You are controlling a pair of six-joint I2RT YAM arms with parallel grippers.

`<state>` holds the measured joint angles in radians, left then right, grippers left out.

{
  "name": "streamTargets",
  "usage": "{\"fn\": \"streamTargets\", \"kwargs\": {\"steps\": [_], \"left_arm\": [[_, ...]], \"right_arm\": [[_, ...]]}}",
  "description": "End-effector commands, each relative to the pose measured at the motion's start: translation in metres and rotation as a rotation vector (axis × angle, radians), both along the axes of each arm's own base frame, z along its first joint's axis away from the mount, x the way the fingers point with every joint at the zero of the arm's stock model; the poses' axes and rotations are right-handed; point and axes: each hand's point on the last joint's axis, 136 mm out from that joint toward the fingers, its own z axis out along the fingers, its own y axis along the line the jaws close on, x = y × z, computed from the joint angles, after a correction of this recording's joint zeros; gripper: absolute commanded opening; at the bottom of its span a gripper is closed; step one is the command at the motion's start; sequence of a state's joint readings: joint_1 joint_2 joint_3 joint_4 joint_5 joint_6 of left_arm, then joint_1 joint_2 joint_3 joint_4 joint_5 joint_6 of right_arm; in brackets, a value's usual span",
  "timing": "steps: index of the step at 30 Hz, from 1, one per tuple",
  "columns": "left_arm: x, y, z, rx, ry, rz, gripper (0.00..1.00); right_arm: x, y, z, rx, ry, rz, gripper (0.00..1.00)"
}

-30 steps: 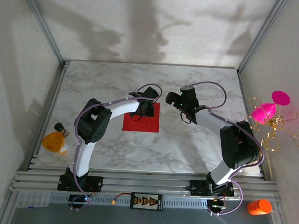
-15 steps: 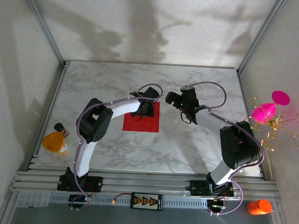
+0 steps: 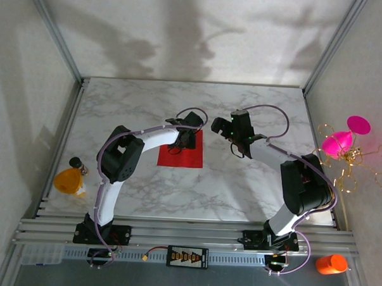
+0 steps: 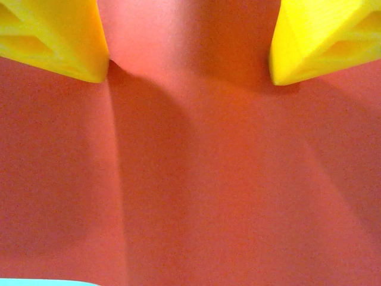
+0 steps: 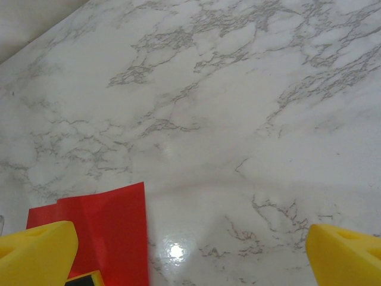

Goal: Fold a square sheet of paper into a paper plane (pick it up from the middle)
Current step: First fold the square sheet of paper in half at the center of the table.

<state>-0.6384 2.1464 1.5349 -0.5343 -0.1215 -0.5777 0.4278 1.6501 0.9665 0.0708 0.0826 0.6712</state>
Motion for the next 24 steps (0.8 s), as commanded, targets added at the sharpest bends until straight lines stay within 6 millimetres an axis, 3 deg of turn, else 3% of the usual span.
{"fn": "streamTargets", "kwargs": {"steps": [1,6,12,19,24], "left_arm": [[-0.020,0.013,-0.021,0.011,0.089,0.021,0.65],[-0.014,0.006,-0.001,-0.122,0.061,0.035,0.48],[-0.007,-0.009,0.042,-0.362,0.019,-0.005,0.31],[-0.007,-0.035,0.105,-0.675,-0.008,-0.096,0.25],[-0.010,-0.056,0.120,-0.831,0.009,-0.141,0.26]], "right_arm": [[0.001,-0.002,-0.005,0.013,0.012,-0.014,0.99],[0.002,-0.004,0.001,0.015,-0.004,-0.023,0.99],[0.002,-0.006,0.011,0.036,-0.029,-0.029,0.99],[0.001,-0.010,0.029,0.126,-0.075,-0.009,0.99],[-0.004,0.001,0.044,0.220,-0.116,0.090,0.97]]}}
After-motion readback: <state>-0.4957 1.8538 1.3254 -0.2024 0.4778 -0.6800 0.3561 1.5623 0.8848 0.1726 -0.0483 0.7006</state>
